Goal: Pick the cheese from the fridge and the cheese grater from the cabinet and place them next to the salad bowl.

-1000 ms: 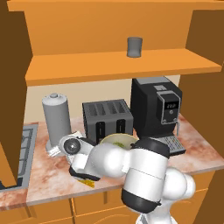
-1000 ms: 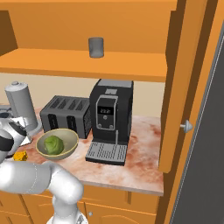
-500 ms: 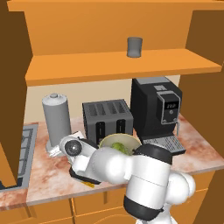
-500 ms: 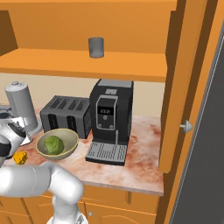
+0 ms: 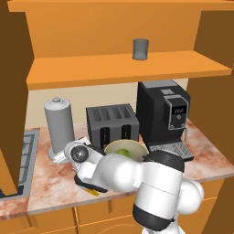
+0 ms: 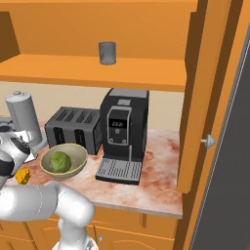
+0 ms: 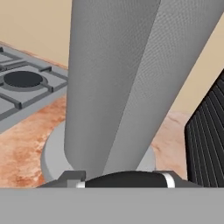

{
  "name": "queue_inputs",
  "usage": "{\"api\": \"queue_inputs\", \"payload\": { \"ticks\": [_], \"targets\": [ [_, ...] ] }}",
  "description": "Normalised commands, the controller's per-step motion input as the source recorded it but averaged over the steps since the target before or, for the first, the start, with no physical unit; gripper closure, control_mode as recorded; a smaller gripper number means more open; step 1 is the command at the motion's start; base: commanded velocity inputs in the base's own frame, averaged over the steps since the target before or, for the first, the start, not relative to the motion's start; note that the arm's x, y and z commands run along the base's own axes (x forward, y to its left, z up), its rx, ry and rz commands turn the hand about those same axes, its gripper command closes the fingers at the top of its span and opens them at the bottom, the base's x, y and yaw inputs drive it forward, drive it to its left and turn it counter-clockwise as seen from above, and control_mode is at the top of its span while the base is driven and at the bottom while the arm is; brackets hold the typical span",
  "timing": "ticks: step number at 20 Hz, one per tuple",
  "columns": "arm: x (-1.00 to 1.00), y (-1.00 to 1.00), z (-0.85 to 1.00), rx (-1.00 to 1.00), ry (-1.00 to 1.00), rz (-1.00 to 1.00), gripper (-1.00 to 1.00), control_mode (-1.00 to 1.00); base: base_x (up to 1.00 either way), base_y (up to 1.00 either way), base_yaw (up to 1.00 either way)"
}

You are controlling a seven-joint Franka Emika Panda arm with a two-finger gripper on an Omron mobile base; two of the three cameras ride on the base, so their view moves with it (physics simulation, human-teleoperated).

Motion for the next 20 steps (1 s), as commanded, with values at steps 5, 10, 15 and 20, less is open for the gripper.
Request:
{"api": "queue_inputs", "payload": {
  "ticks": [5, 10, 15, 20],
  "targets": [
    [0.00, -0.04, -0.30, 0.00, -0.12, 0.00, 1.00, -1.00, 0.00, 0.00, 0.00],
    [0.00, -0.04, -0.03, 0.00, -0.01, 0.00, 1.00, -1.00, 0.00, 0.00, 0.00],
    [0.00, -0.09, 0.00, 0.02, 0.00, 0.00, 1.00, -1.00, 0.00, 0.00, 0.00],
    [-0.01, -0.25, -0.11, 0.08, 0.00, 0.00, 1.00, -1.00, 0.00, 0.00, 0.00]
  ]
}}
